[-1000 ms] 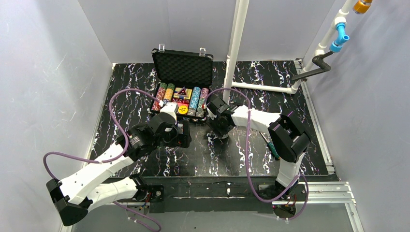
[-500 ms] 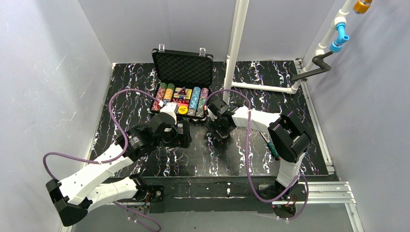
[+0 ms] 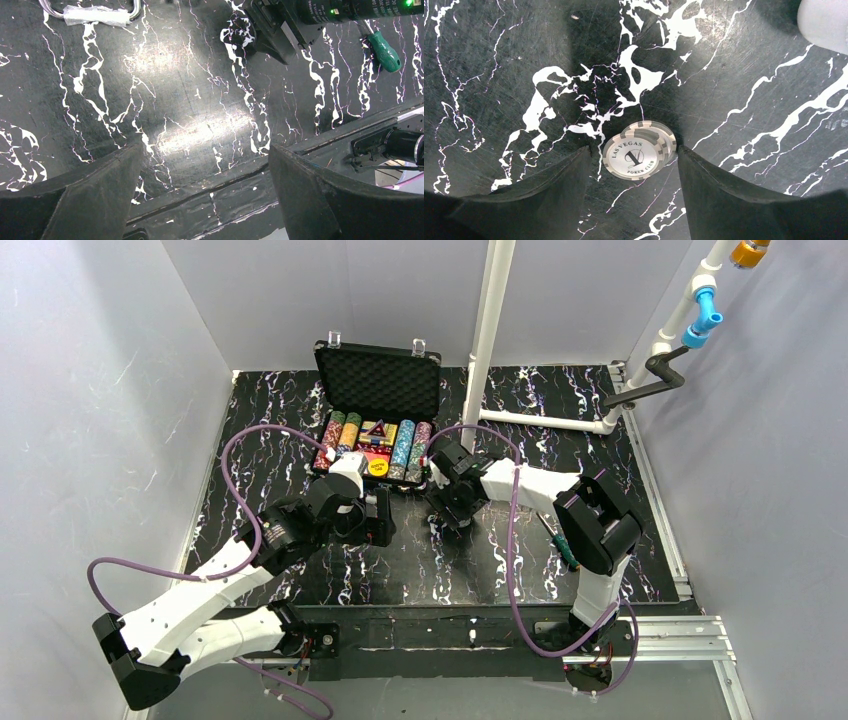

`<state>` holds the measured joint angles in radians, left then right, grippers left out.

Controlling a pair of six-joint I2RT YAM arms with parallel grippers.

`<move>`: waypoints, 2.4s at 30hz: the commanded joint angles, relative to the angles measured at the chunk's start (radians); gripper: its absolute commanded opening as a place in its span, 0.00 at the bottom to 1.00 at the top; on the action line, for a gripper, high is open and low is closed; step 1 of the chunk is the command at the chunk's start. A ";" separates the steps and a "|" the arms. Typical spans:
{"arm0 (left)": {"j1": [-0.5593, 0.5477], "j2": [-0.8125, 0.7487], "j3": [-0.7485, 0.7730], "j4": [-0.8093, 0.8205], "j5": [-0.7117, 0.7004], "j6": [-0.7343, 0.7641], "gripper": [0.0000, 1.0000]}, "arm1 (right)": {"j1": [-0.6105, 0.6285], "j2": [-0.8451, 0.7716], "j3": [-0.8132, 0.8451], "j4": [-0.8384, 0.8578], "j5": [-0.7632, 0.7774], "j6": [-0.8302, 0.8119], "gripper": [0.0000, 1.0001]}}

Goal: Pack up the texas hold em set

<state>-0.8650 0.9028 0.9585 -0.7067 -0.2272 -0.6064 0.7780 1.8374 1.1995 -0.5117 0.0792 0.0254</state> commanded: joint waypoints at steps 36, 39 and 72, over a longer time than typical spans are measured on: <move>0.006 -0.026 -0.003 -0.006 0.011 -0.025 0.96 | -0.010 0.002 -0.040 -0.055 0.025 0.090 0.65; 0.005 -0.023 -0.003 0.000 0.011 -0.023 0.96 | -0.007 0.010 -0.030 -0.075 0.028 0.099 0.65; 0.011 -0.023 -0.009 0.010 0.036 -0.050 0.98 | 0.020 0.006 0.038 -0.080 0.068 0.063 0.03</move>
<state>-0.8650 0.8967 0.9573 -0.7036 -0.2104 -0.6327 0.7963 1.8812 1.2713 -0.6029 0.1116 0.1009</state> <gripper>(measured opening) 0.975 0.451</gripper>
